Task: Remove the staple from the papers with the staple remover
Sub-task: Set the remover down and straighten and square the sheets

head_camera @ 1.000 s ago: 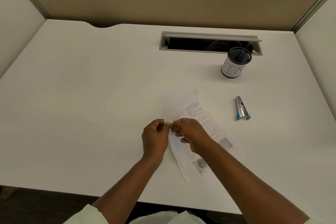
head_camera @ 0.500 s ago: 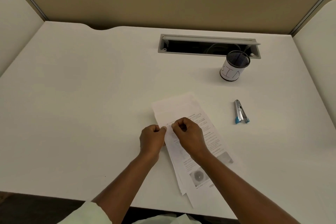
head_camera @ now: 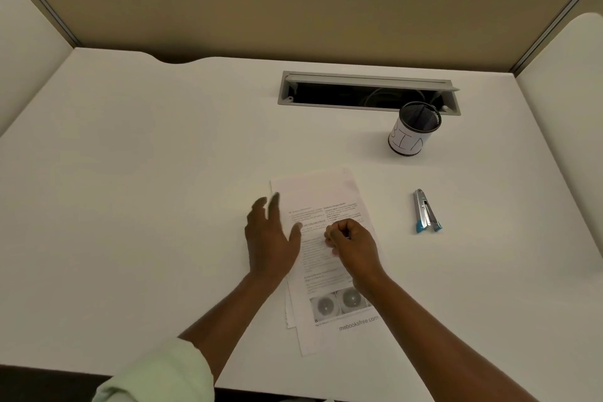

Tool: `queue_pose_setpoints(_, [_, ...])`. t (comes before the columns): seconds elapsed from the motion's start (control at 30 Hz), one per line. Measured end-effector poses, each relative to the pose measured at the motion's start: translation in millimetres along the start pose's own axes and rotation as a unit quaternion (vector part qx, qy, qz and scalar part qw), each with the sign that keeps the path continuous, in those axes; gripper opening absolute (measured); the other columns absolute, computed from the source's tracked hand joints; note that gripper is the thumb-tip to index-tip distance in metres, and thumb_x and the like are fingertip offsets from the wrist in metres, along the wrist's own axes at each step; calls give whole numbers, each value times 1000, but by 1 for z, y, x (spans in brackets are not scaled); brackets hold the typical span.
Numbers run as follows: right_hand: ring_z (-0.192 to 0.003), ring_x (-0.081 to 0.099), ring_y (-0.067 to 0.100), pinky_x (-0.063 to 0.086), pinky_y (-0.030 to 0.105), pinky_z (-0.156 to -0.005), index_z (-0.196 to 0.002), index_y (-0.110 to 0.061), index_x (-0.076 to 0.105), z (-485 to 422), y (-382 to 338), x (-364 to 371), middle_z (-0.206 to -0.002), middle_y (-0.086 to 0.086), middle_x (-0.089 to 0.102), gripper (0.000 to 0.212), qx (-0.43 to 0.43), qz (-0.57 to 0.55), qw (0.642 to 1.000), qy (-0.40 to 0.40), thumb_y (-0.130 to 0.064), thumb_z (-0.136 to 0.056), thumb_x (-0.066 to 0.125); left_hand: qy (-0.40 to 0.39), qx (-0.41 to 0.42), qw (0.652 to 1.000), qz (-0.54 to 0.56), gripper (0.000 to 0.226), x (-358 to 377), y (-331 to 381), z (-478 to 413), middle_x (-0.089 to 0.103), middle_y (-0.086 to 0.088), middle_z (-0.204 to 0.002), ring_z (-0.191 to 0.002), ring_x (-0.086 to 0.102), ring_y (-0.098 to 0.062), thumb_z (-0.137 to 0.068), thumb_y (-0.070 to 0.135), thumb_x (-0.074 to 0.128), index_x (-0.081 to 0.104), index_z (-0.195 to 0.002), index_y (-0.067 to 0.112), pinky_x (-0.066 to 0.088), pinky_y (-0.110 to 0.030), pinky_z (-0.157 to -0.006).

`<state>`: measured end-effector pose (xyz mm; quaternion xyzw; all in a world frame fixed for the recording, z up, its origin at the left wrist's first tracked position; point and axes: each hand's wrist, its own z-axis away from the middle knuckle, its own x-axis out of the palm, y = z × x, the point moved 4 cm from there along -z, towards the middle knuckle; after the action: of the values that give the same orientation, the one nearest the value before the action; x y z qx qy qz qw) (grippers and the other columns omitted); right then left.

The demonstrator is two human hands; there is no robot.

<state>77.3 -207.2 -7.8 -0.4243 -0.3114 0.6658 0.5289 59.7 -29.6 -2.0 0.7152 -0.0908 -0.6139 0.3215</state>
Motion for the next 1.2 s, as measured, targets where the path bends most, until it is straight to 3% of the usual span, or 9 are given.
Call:
queue_pose_setpoints(0.07, [-88, 74, 19, 61, 39, -84, -87, -16, 70, -2, 1, 0, -89, -2, 77, 10, 12, -24, 1000, -2, -22, -91, 64, -48, 86, 994, -51, 73, 15, 5, 9, 27, -18, -164, -149, 28, -33, -95, 48, 54, 34, -155, 12, 28, -47, -120])
queue_pose_setpoints(0.17, [-82, 73, 17, 61, 28, -69, -88, -13, 71, -8, 0, -3, -87, 0, 77, 8, 29, -60, 998, -1, -17, -89, 64, -146, 148, 969, -134, 79, 44, 4, 19, -5, -13, -170, -157, -2, -31, -98, 61, 26, 11, -162, 16, 9, -48, -127])
queue_pose_setpoints(0.27, [-81, 73, 13, 59, 22, -65, -92, -14, 71, -18, -9, -12, -90, -1, 77, 10, 31, -58, 998, 10, -19, -94, 62, -158, 172, 958, -167, 83, 54, -1, 14, -19, -9, -169, -156, -18, -26, -97, 67, 13, -5, -161, 19, 0, -47, -127])
queue_pose_setpoints(0.57, [-70, 69, 15, 55, 26, -57, -86, -15, 70, -84, -110, -105, -81, -1, 75, 11, -85, 48, 989, 114, -24, -90, 64, -130, 206, 958, -153, 80, 56, -9, 3, -7, -7, -171, -158, -7, -24, -100, 65, 24, 2, -162, 20, 6, -46, -127])
queue_pose_setpoints(0.73, [-80, 71, 31, 61, 47, -80, -86, 3, 70, -127, -166, -162, -86, 19, 75, 26, -114, 140, 964, 193, -21, -89, 61, -127, 206, 960, -143, 80, 56, -9, 2, -5, -6, -171, -158, -5, -23, -100, 63, 30, 3, -162, 20, 7, -46, -125])
queue_pose_setpoints(0.87, [-83, 70, 35, 60, 44, -82, -91, 4, 73, -156, -186, -185, -95, 20, 76, 25, -85, 214, 955, 187, -19, -89, 63, -122, 209, 960, -139, 79, 57, -9, 3, -1, -6, -171, -158, 0, -24, -99, 63, 31, 7, -162, 20, 10, -46, -124])
queue_pose_setpoints(1.03, [-74, 65, 27, 52, 27, -61, -103, 7, 72, -178, -191, -191, -90, 16, 74, 27, -3, 250, 958, 139, -17, -92, 66, -114, 211, 961, -139, 79, 57, -10, 2, 0, -6, -171, -158, 0, -23, -99, 63, 31, 8, -162, 21, 10, -45, -124])
queue_pose_setpoints(1.1, [-70, 68, 27, 53, 27, -59, -94, 5, 73, -182, -193, -194, -92, 16, 77, 21, 3, 279, 947, 156, -14, -87, 69, -111, 213, 961, -139, 79, 56, -10, 3, 2, -6, -171, -158, 1, -23, -99, 62, 31, 10, -162, 20, 11, -46, -124])
queue_pose_setpoints(1.2, [-77, 74, 32, 55, 32, -66, -98, 6, 72, -184, -196, -196, -97, 20, 77, 20, 6, 297, 942, 157, -6, -83, 64, -110, 213, 961, -137, 79, 56, -9, 3, 4, -6, -171, -158, 2, -23, -99, 63, 31, 12, -162, 20, 12, -47, -124])
